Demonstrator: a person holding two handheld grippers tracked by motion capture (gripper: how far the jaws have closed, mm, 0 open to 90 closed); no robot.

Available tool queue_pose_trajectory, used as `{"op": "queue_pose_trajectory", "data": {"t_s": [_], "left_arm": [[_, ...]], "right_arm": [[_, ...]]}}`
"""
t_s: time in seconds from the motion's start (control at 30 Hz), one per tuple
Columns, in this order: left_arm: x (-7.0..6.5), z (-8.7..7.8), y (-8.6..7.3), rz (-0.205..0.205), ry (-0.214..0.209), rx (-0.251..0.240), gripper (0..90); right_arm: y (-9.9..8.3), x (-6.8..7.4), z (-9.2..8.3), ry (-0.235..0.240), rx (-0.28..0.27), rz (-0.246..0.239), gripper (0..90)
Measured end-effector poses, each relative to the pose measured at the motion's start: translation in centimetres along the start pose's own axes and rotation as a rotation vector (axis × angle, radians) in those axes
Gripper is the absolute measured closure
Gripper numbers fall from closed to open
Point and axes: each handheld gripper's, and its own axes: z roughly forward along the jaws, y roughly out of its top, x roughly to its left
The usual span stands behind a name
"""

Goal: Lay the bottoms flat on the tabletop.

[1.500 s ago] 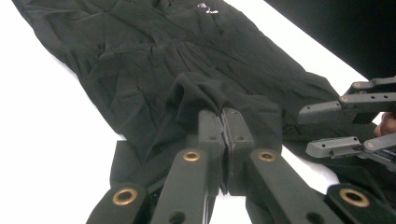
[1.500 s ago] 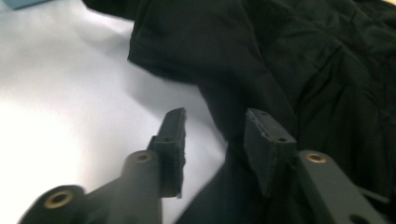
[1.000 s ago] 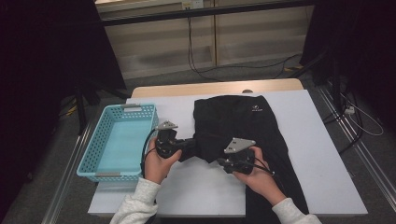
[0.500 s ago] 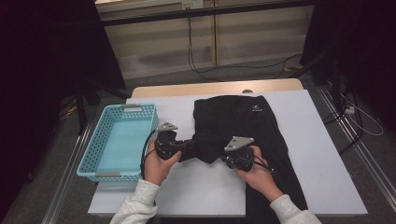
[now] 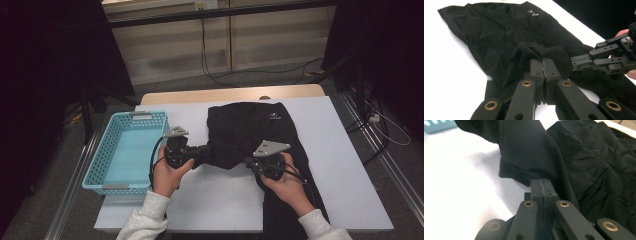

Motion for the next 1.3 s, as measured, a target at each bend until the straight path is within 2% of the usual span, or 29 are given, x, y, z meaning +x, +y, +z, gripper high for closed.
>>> {"op": "queue_pose_trajectory", "data": {"t_s": [0.07,0.2,0.27,0.37,0.43,0.5,0.6,0.7,0.8,0.9,0.97,1.03,1.13,1.23,1.27,1.3], "left_arm": [[0.1,0.0,0.0,-0.003,0.006,-0.011,87.9],[0.5,0.3,-0.3,0.010,0.027,-0.016,87.6],[0.7,0.8,-0.6,0.024,0.049,-0.014,87.1],[1.4,1.6,-1.2,0.019,0.069,-0.015,84.8],[1.6,2.3,-1.6,0.010,0.078,-0.004,82.8],[1.8,2.8,-1.9,0.022,0.089,0.013,79.9],[2.1,3.1,-2.4,0.036,0.124,0.020,68.5],[2.1,3.4,-2.8,0.036,0.103,0.039,52.5],[1.9,3.3,-3.1,0.073,0.123,0.063,43.2],[2.0,3.0,-3.7,0.078,0.135,0.085,38.5],[2.1,3.1,-4.2,0.102,0.166,0.121,39.0],[2.2,3.3,-4.5,0.106,0.168,0.141,40.6],[2.7,3.3,-4.8,0.104,0.192,0.158,44.2],[2.9,3.6,-5.2,0.082,0.174,0.196,55.9],[2.9,3.6,-5.3,0.082,0.171,0.192,60.1],[2.7,3.7,-5.2,0.079,0.166,0.203,70.4]], "right_arm": [[0.3,-0.3,-0.7,0.015,-0.019,0.004,90.0],[0.8,-1.0,-1.7,-0.006,-0.053,0.012,90.0],[0.7,-1.5,-1.6,-0.017,-0.066,0.025,90.0],[0.3,-1.8,-1.2,-0.047,-0.069,0.040,90.0],[0.1,-1.9,-0.8,-0.059,-0.060,0.046,90.0],[-0.1,-2.0,-0.4,-0.070,-0.055,0.057,90.0],[-0.3,-2.3,-0.1,-0.079,-0.047,0.074,90.0],[-0.3,-2.5,0.0,-0.084,-0.052,0.085,90.0],[-0.3,-2.2,0.2,-0.073,-0.042,0.076,90.0],[-0.2,-2.3,0.0,-0.086,-0.040,0.067,90.0],[-0.3,-2.6,-0.2,-0.096,-0.047,0.076,90.0],[-0.3,-3.0,-0.5,-0.102,-0.060,0.091,90.0],[-0.1,-3.3,-0.9,-0.114,-0.086,0.095,90.0],[0.0,-3.0,-0.8,-0.105,-0.084,0.087,90.0],[0.1,-2.9,-0.7,-0.103,-0.083,0.085,90.0],[0.1,-2.8,-0.6,-0.105,-0.084,0.079,90.0]]}}
